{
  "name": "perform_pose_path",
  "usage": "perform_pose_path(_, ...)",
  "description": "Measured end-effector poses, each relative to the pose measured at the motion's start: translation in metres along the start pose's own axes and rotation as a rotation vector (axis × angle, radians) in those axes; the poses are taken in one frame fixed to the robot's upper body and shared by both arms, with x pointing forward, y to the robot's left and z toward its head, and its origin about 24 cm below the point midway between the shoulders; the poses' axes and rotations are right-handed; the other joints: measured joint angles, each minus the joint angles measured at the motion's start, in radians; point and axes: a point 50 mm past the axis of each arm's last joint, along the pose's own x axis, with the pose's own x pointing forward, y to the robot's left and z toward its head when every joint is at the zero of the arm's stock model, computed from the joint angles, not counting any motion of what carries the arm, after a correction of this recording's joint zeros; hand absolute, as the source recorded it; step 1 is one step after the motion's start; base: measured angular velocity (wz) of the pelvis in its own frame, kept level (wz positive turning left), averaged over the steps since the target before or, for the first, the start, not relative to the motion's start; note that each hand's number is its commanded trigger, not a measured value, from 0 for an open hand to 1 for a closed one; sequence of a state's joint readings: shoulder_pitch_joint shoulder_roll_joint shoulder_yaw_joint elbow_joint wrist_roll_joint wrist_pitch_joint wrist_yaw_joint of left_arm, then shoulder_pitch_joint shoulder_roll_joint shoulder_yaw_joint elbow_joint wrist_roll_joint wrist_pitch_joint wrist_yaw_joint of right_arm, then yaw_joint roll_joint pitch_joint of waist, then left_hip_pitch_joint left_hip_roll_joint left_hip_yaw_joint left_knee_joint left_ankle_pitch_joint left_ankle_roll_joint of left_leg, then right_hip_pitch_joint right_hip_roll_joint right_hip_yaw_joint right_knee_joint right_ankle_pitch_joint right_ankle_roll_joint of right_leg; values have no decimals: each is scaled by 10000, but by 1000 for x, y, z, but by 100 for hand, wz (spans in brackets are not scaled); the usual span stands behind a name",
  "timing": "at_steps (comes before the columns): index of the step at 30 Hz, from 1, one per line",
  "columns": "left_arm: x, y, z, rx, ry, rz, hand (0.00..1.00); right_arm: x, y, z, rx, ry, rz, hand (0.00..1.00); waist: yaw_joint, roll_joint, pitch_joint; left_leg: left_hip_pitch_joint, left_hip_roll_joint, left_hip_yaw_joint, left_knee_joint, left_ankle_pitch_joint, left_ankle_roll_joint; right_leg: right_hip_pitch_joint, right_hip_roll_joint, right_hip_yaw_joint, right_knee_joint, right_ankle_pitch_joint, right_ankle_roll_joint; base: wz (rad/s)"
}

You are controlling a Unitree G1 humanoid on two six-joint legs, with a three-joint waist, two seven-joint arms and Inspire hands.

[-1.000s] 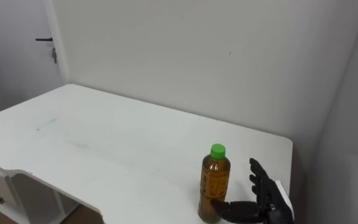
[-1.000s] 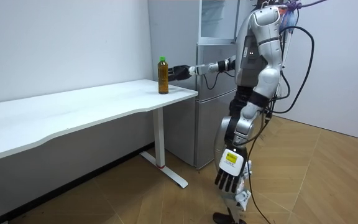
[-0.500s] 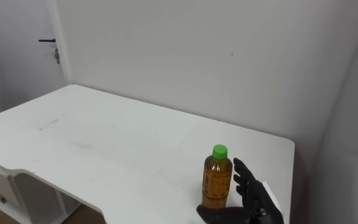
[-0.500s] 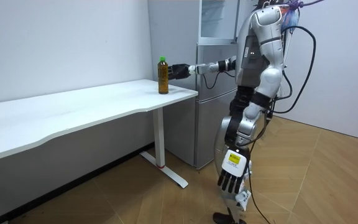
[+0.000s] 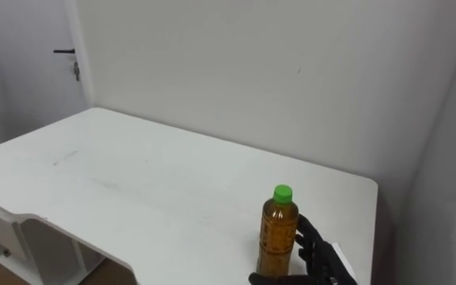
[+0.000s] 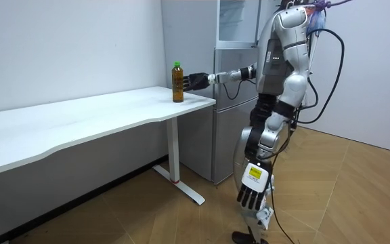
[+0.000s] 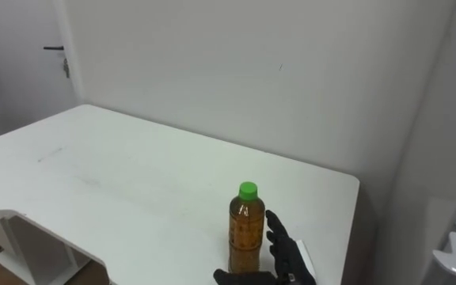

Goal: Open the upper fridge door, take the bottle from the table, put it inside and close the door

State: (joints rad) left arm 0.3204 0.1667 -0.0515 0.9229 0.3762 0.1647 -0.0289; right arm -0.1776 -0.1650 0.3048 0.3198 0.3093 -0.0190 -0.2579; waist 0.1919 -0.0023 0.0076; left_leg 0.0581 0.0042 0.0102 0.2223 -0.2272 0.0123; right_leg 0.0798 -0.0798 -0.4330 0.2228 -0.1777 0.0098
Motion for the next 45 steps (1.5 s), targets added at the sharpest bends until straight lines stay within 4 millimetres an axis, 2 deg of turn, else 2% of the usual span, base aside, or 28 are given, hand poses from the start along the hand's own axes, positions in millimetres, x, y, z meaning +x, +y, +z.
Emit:
perform_pose_path(1, 0, 0, 0, -121, -16, -29, 0, 0, -3, -4, -22, 160, -164, 0, -47, 32, 21, 1, -29, -157, 9, 1, 3, 57, -30, -85, -4, -23, 32, 26)
perform_pose_path(4, 0, -3, -1, -142, -84, -98, 0, 2, -11, -13, 71, 565, -579, 0, 54, 38, 27, -11, -31, -183, 14, 5, 15, 92, -49, -140, -4, -34, 44, 11)
perform_pose_path(8, -1, -9, -4, -216, -26, -243, 0, 2, -17, -12, 568, 638, -895, 0, 48, 13, 15, -94, -95, -296, 65, 14, 33, 103, -85, -275, -14, -65, 72, 13)
perform_pose_path(9, -2, -10, -6, -225, -4, -270, 0, 3, -19, -12, 740, 628, -1027, 0, 48, 47, 37, -152, -114, -387, 129, 14, 34, 114, -103, -359, -13, -76, 76, 17)
perform_pose_path(14, -3, -13, -12, -242, 111, -325, 0, 5, -24, -12, 740, 639, -1364, 0, 81, 61, 42, -246, -165, -546, 170, 15, 37, 102, -138, -430, -10, -136, 111, 10)
perform_pose_path(20, -3, -8, -15, -333, 117, -231, 0, 12, -29, 1, 1038, 322, -1965, 0, 167, 60, 42, -402, -198, -694, 216, 28, 54, 55, -169, -638, -13, -146, 117, 9)
perform_pose_path(25, -3, -3, -21, -224, 262, -135, 0, 26, -30, 18, 1052, -134, -2248, 0, 483, 70, 50, -482, -197, -701, 355, 28, 54, 37, -178, -722, -16, -150, 117, 4)
perform_pose_path(33, -5, -6, -30, -272, 582, -239, 0, 29, -31, 17, 1036, 8, -2305, 0, 830, 20, 51, -530, -192, -830, 351, 28, 55, 26, -198, -745, 16, -151, 119, 3)
perform_pose_path(39, -4, -5, -29, -313, 540, -250, 0, 30, -33, 21, 935, -125, -2045, 0, 973, -141, -38, -529, -202, -943, 368, 29, 58, 63, -219, -762, 26, -155, 126, 2)
perform_pose_path(45, -4, -5, -29, -318, 541, -247, 0, 32, -37, 26, 793, -336, -2077, 0, 1139, -154, -11, -459, -191, -956, 370, 29, 59, 148, -221, -792, 56, -154, 126, 1)
